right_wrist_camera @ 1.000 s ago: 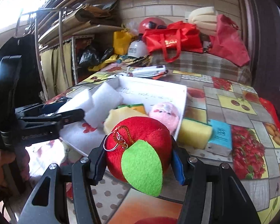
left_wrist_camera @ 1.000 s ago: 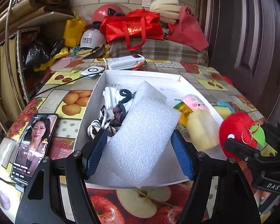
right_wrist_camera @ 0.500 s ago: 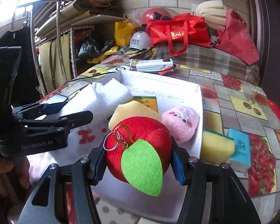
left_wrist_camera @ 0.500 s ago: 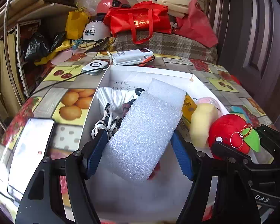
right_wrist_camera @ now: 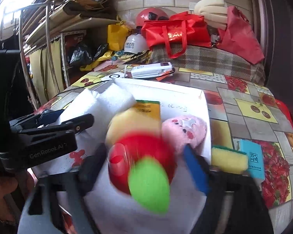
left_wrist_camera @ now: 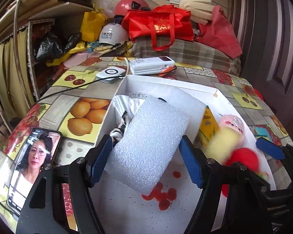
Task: Organize soft objects
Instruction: 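Open the left gripper releasing the foam block while the right releases the apple plush, then move both grippers back away from the box toward the table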
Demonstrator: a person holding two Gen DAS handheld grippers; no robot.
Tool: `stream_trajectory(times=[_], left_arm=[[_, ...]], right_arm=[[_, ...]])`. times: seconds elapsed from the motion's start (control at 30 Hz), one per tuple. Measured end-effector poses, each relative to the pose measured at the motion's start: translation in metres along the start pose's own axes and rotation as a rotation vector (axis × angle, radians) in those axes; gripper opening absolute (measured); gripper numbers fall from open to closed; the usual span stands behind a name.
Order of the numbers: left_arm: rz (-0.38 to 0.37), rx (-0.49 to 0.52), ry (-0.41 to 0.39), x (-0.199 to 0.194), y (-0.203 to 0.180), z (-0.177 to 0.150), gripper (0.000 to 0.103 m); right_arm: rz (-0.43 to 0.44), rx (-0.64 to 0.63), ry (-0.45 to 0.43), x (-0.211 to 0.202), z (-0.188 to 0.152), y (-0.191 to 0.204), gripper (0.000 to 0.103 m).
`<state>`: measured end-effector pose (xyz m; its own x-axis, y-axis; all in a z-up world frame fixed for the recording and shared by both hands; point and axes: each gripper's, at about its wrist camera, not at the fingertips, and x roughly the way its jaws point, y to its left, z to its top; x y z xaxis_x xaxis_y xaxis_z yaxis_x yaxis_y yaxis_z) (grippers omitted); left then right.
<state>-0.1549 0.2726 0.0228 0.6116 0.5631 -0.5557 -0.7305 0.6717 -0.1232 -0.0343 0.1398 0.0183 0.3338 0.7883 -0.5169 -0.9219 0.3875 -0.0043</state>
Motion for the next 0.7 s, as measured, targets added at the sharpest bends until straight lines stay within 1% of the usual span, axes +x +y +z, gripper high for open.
stream_trajectory(times=[0.03, 0.1, 0.13, 0.2, 0.33, 0.43, 0.47, 0.5, 0.6, 0.7], left_arm=[[0.012, -0.004, -0.013, -0.002, 0.001, 0.000, 0.088], [0.023, -0.010, -0.042, -0.008, 0.002, -0.001, 0.095], [0.033, -0.014, -0.063, -0.012, 0.002, -0.002, 0.095], [0.040, -0.014, -0.089, -0.017, 0.003, -0.003, 0.095], [0.042, -0.017, -0.148, -0.027, 0.004, -0.005, 0.095], [0.041, -0.033, -0.209, -0.039, 0.007, -0.007, 0.095], [0.043, -0.036, -0.232, -0.043, 0.008, -0.008, 0.095], [0.044, -0.034, -0.250, -0.047, 0.006, -0.009, 0.095], [0.039, 0.000, -0.241, -0.048, -0.004, -0.011, 0.095], [0.044, 0.047, -0.240, -0.050, -0.018, -0.013, 0.095]], right_arm=[[0.001, 0.006, -0.012, -0.002, 0.000, -0.001, 0.085], [-0.002, 0.010, -0.033, -0.006, 0.000, -0.002, 0.087], [-0.006, 0.009, -0.044, -0.008, 0.000, -0.001, 0.089], [-0.014, -0.001, -0.060, -0.010, 0.001, 0.001, 0.103], [-0.019, 0.007, -0.105, -0.020, -0.001, -0.002, 0.103], [-0.062, 0.071, -0.153, -0.035, -0.007, -0.024, 0.103], [-0.088, 0.090, -0.163, -0.040, -0.009, -0.034, 0.103], [-0.132, 0.121, -0.174, -0.046, -0.012, -0.050, 0.103], [-0.235, 0.210, -0.170, -0.056, -0.018, -0.097, 0.103], [-0.299, 0.304, -0.143, -0.062, -0.024, -0.140, 0.103]])
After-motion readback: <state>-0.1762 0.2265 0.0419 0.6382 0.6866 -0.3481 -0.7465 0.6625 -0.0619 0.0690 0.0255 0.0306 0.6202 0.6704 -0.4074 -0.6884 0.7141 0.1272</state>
